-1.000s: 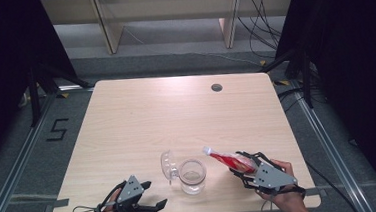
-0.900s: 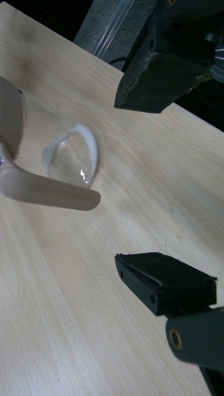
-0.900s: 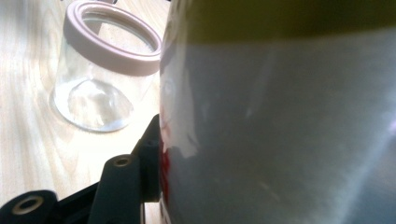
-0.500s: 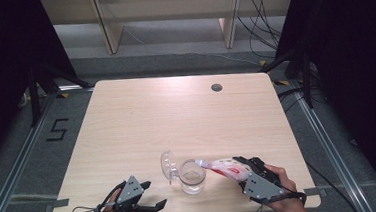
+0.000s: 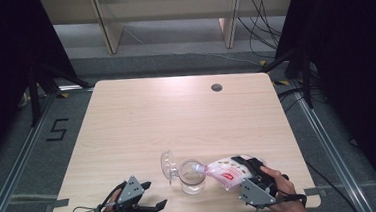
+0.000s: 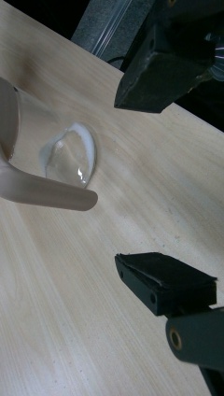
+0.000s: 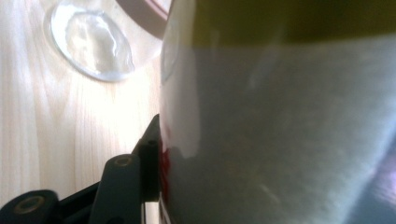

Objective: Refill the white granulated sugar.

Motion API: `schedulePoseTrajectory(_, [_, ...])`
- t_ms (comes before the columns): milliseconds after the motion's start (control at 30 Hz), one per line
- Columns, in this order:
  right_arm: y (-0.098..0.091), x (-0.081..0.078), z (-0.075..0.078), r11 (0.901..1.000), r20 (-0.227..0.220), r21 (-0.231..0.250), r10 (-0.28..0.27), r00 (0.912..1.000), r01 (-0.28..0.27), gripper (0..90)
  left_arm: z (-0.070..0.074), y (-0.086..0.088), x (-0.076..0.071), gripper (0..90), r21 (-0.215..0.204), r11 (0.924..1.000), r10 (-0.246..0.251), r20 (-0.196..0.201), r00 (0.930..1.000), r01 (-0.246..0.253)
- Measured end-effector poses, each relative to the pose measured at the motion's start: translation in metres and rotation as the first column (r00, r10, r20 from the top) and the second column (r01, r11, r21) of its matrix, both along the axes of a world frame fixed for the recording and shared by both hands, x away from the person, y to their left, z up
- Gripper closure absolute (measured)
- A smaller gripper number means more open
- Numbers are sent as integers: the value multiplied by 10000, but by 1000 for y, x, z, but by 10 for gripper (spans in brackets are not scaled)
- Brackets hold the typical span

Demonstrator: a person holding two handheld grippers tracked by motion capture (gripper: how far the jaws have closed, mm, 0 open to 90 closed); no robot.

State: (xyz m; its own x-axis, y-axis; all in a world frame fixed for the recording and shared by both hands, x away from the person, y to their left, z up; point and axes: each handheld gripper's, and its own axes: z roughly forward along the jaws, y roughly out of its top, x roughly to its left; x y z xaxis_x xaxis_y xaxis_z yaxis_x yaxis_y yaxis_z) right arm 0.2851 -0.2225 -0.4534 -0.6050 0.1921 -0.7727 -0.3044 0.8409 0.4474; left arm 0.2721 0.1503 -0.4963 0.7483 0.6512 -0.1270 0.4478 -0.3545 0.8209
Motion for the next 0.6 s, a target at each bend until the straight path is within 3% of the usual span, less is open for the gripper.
schedulePoseTrajectory(33, [0,1,0,9999,199,-115,101,9997,-99,487,0,0,0,201,-3,10000,3,-2,10000,-3])
schedulePoseTrajectory(100, [0,1,0,9998,110,-174,6,9999,-4,487,0,0,0,201,5,10000,12,47,10000,-12])
schedulePoseTrajectory(267, [1,3,0,9980,517,-615,142,9986,-110,488,-1,-1,0,201,22,10000,-36,28,10000,36])
schedulePoseTrajectory(333, [2,1,0,9982,448,-602,64,9990,-37,488,-1,-1,0,201,50,10000,-69,86,9999,68])
schedulePoseTrajectory(367, [3,3,2,9965,645,-797,292,9975,-240,488,-1,0,1,201,100,9999,-142,156,9998,140])
schedulePoseTrajectory(433, [3,3,0,9974,591,-674,276,9979,-236,488,-1,0,1,201,99,9999,-119,138,9998,117])
schedulePoseTrajectory(567, [6,6,3,9904,882,-1313,559,9945,-440,489,-2,0,1,202,40,9999,-135,206,9997,134])
schedulePoseTrajectory(600, [6,5,0,9943,701,-1031,347,9969,-274,489,-1,1,2,201,199,9996,-205,244,9995,200])
